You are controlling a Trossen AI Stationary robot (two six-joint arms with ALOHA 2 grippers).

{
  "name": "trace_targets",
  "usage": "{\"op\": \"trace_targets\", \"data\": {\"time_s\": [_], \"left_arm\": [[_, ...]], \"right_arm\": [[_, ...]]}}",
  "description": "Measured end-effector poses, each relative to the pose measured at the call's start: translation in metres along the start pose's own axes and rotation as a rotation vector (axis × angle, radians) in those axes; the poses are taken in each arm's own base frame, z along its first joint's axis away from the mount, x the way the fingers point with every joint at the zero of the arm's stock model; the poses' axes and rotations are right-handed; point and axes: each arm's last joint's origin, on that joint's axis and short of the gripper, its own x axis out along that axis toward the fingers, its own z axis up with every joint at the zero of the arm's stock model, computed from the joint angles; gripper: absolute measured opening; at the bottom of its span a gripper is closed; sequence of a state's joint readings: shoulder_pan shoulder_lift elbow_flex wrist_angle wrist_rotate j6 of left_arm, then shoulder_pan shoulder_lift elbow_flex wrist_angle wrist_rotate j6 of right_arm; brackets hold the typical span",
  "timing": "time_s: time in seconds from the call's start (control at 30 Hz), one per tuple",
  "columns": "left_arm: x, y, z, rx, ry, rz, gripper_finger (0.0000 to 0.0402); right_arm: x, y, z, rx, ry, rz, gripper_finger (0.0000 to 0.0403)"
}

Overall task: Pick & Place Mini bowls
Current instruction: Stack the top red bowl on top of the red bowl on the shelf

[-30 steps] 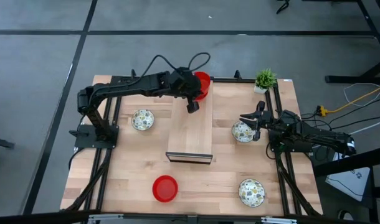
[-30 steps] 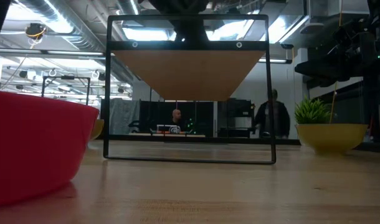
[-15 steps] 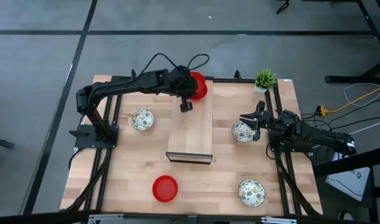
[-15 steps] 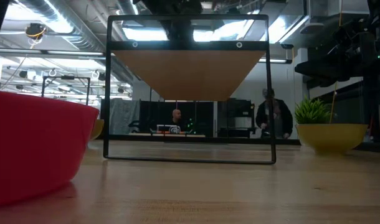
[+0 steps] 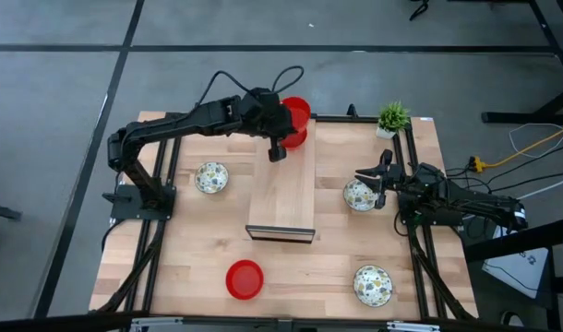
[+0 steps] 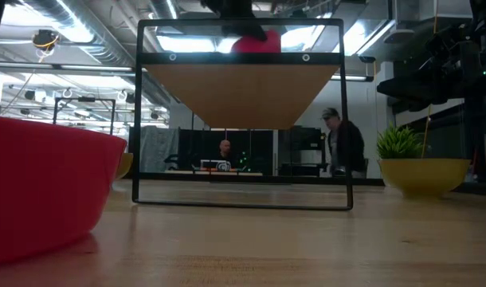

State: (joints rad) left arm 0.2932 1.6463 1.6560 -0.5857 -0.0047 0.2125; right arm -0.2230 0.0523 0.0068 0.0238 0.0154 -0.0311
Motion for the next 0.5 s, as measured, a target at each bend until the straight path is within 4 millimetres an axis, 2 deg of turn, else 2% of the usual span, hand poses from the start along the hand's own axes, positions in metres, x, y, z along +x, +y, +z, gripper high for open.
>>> {"op": "trace_targets", "data": {"time_s": [0.5], "left_arm": [[0.0000,-0.0057,-0.0005,-0.024,0.013,-0.030,0.0003]], "right_arm": [[0.0000,0.0000,0.0000,0.000,0.000,0.000,0.0075]]}}
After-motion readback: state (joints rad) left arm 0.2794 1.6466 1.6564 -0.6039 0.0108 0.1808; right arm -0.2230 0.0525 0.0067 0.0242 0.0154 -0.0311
